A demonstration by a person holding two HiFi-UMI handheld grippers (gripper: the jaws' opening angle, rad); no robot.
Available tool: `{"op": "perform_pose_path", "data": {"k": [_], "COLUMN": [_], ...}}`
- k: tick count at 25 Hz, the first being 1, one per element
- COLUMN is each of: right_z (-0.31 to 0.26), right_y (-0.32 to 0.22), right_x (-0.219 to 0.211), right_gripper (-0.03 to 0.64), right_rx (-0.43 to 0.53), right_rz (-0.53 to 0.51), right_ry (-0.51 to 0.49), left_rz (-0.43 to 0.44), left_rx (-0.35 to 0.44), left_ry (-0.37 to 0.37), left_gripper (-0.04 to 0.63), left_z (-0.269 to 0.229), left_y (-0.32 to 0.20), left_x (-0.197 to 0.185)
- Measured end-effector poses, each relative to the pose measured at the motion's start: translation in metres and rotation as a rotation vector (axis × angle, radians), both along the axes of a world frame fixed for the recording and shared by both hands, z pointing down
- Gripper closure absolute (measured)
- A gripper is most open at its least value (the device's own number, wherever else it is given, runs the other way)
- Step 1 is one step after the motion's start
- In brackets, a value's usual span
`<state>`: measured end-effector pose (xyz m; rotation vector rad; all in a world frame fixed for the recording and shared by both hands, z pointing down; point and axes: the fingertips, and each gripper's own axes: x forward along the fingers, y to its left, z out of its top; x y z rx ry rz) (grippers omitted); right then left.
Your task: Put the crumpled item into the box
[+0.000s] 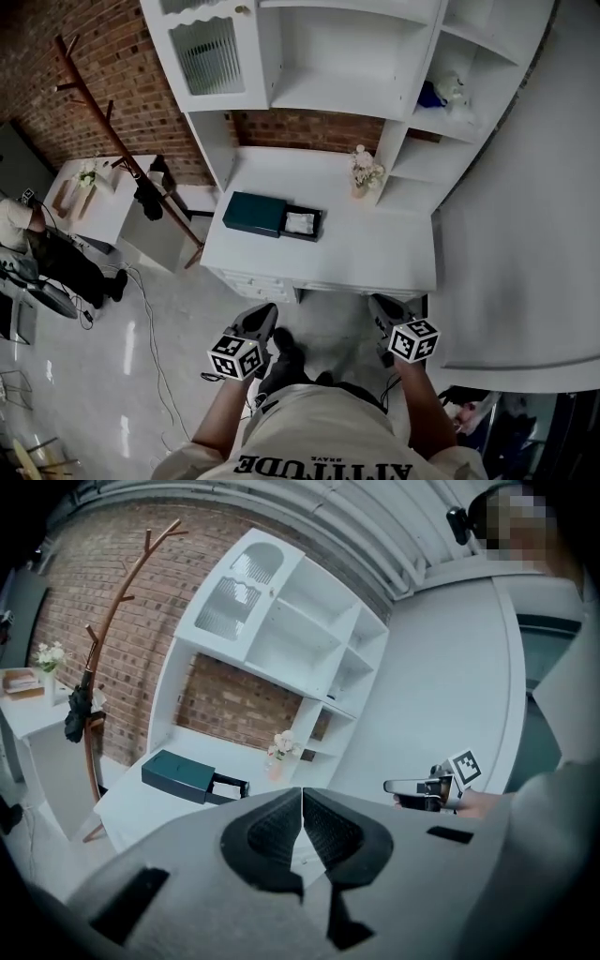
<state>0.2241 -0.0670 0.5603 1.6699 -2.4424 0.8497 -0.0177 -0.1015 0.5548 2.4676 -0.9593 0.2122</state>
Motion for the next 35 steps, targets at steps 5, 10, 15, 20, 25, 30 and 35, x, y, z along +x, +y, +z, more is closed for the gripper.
{"op": "perform_pose_path", "data": {"k": [5, 10, 15, 20, 25, 30, 35], "right_z": [-0.007, -0.016, -0.024, -0.034, -0.046, -0.066, -0.071], "right_y": [0.047, 0.078, 0.092, 0.093, 0.084, 0.076, 0.070], "right_x": [0.012, 0.000, -0.018, -0.041, -0.064, -0.092, -0.103], "right_gripper": [0.580, 0.579, 0.580, 0.578, 0.580, 0.583, 0.583], "right_rx": [0.044, 0.076, 0.099, 0.134, 0.170, 0.226, 0.226], "right_rz": [0.023, -0.005, -0.024, -0.039, -0.018, -0.036, -0.011], "right_ry": [-0.044, -0.012, 0.032, 0.111, 0.117, 0.113, 0.122], "left_rz": [-0.015, -0.013, -0.049, -0.059, -0.060, -0.052, -0.046], "left_rx": [0.044, 0.093, 0.119, 0.130, 0.132, 0.147, 0.152], "left_ry": [0.023, 0.000, -0.017, -0.026, -0.036, -0.043, -0.047], "left_gripper": [0.568, 0.568, 0.568, 0.568, 0.568, 0.568, 0.568], "left_z": [-0.021, -0.038, -0.047, -0.053, -0.051, -0.055, -0.056], "left_y": [0.045, 0.080, 0.096, 0.104, 0.102, 0.096, 0.090], "left_x": [0.019, 0.009, -0.022, -0.054, -0.088, -0.116, -0.134]}}
